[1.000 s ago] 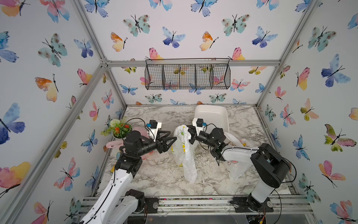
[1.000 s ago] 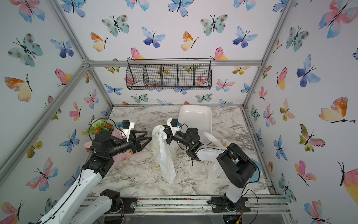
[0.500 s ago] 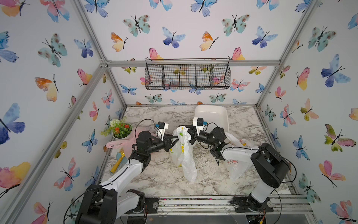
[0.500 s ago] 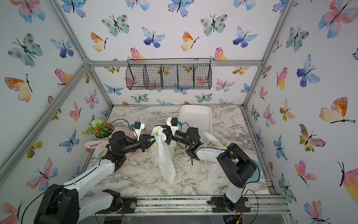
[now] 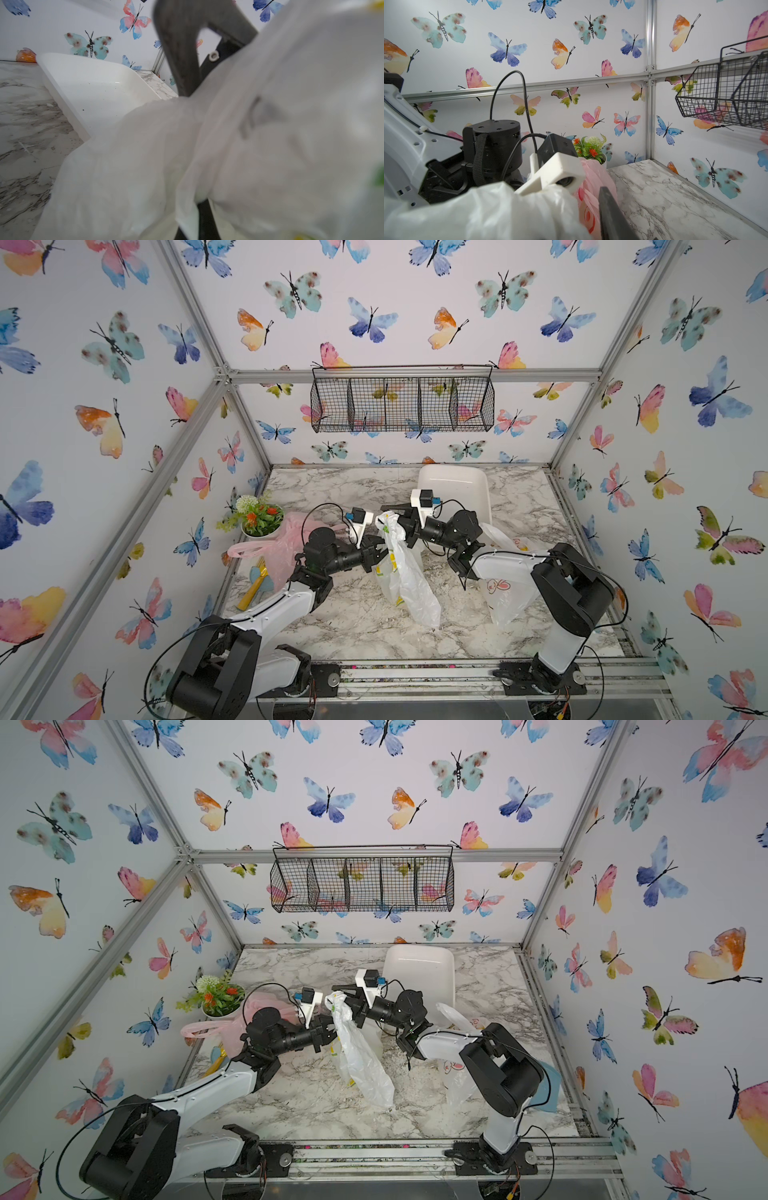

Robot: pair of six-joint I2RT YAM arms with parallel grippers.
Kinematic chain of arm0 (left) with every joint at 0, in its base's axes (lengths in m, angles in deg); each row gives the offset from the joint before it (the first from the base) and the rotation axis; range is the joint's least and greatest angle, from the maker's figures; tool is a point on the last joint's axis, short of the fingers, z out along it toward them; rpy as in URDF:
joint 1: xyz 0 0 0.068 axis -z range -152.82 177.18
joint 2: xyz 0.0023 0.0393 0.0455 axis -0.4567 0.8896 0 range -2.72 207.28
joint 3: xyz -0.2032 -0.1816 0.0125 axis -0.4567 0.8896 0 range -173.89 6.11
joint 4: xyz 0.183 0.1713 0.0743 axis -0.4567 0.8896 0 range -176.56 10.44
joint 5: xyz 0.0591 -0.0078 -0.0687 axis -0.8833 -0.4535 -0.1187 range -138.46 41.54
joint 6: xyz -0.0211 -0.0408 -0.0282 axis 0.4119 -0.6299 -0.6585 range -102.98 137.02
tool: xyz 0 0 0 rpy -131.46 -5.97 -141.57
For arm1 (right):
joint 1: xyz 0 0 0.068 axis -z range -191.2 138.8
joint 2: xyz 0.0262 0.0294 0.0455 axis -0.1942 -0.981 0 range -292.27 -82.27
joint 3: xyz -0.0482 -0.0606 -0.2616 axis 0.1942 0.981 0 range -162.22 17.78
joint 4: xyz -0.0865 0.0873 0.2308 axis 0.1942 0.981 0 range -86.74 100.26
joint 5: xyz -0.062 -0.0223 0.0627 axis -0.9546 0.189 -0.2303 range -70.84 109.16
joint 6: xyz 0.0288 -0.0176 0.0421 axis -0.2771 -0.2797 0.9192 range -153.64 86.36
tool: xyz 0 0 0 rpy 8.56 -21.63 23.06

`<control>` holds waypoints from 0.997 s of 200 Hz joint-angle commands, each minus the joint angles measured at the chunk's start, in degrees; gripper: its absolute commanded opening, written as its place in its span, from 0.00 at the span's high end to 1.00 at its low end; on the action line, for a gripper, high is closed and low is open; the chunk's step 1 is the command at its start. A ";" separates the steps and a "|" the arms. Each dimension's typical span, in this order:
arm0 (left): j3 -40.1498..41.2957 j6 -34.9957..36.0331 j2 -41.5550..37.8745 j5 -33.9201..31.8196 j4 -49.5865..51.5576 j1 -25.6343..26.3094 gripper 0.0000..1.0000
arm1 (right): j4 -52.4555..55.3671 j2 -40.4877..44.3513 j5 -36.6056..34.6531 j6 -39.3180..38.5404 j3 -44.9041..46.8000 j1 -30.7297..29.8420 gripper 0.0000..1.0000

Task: Place the pears into plastic bags & tie knots
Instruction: Tie the plastic bag at the center of the board.

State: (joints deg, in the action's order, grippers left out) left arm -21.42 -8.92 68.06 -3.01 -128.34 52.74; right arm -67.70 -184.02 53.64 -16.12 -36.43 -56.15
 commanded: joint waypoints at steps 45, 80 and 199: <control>-2.59 3.80 -0.13 1.20 7.25 0.14 0.82 | -3.62 -1.17 2.85 2.20 -2.16 0.52 0.91; -3.91 6.78 -7.91 1.10 21.05 -6.91 0.49 | -5.23 -0.50 2.34 3.42 0.04 2.38 0.92; -11.76 8.71 -8.90 10.04 17.14 -13.00 0.49 | -0.48 0.86 9.85 8.11 1.13 3.81 0.89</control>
State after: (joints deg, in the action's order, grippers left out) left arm -32.00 -1.44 56.98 1.98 -108.08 38.64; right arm -69.75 -184.96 59.76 -10.22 -34.64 -52.15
